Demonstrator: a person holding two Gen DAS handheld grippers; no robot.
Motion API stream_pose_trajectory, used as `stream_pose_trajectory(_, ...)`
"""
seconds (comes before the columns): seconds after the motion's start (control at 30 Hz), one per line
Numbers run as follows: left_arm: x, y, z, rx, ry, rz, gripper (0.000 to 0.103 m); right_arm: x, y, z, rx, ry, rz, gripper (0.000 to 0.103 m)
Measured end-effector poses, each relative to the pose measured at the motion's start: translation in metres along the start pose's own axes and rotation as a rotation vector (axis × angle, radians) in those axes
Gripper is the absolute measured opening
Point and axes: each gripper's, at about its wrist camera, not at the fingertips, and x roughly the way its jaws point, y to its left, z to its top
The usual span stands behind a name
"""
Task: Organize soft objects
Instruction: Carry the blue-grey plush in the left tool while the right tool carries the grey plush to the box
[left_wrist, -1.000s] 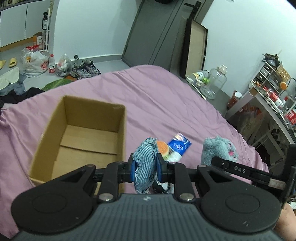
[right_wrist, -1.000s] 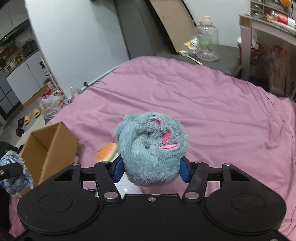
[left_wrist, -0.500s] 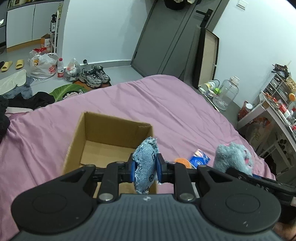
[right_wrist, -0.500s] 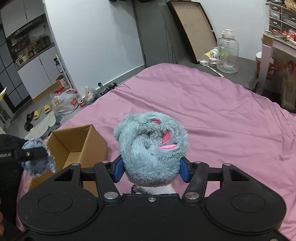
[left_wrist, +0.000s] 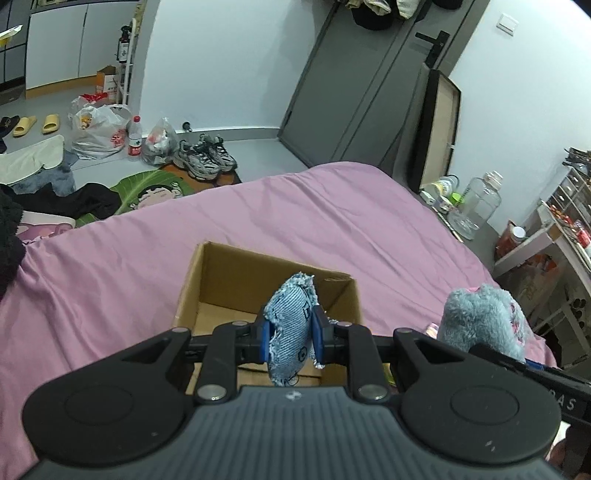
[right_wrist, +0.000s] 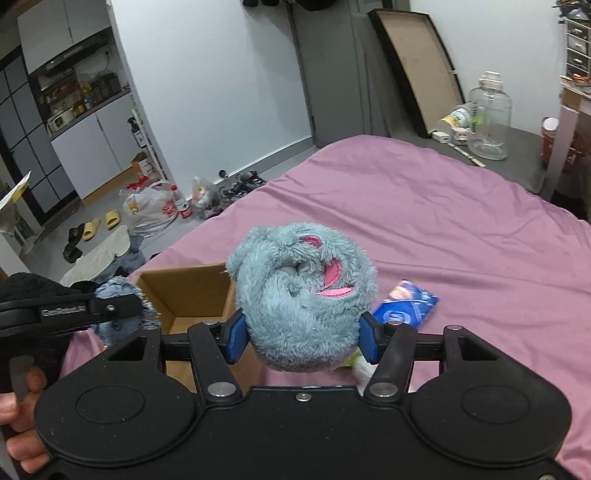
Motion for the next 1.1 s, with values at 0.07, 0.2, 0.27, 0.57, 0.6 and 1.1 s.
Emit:
stream_pose_trajectory(0.07,0.005,0.007,0.000,-0.018,0.005,-0.001,0.021,0.005,0.008,0.000,-0.008,0.003,0.010,0.056)
stream_pose_trajectory(0.2,0.014,0.015,0.000,-0.025,0.009,0.007,0.021,0.011,0.020,-0.001,-0.022,0.010,0.020,0.056)
stream_pose_trajectory(0.27,0.017,0.017,0.001,-0.015,0.007,0.011,0.021,0.015,0.025,-0.002,-0.025,0.018,0.020,0.056)
stream_pose_trajectory(0.57,0.041,0.033,-0.002,-0.036,0.049,0.023,0.021,0.027,0.037,-0.001,-0.031,0.031,0.009,0.056)
stream_pose_trajectory(0.6,0.044,0.034,-0.002,-0.038,0.054,0.027,0.021,0.029,0.038,-0.001,-0.028,0.033,0.010,0.056)
stream_pose_trajectory(1.1,0.028,0.047,0.005,-0.109,0.005,0.017,0.048,0.042,0.071,0.002,-0.040,0.051,0.059,0.056)
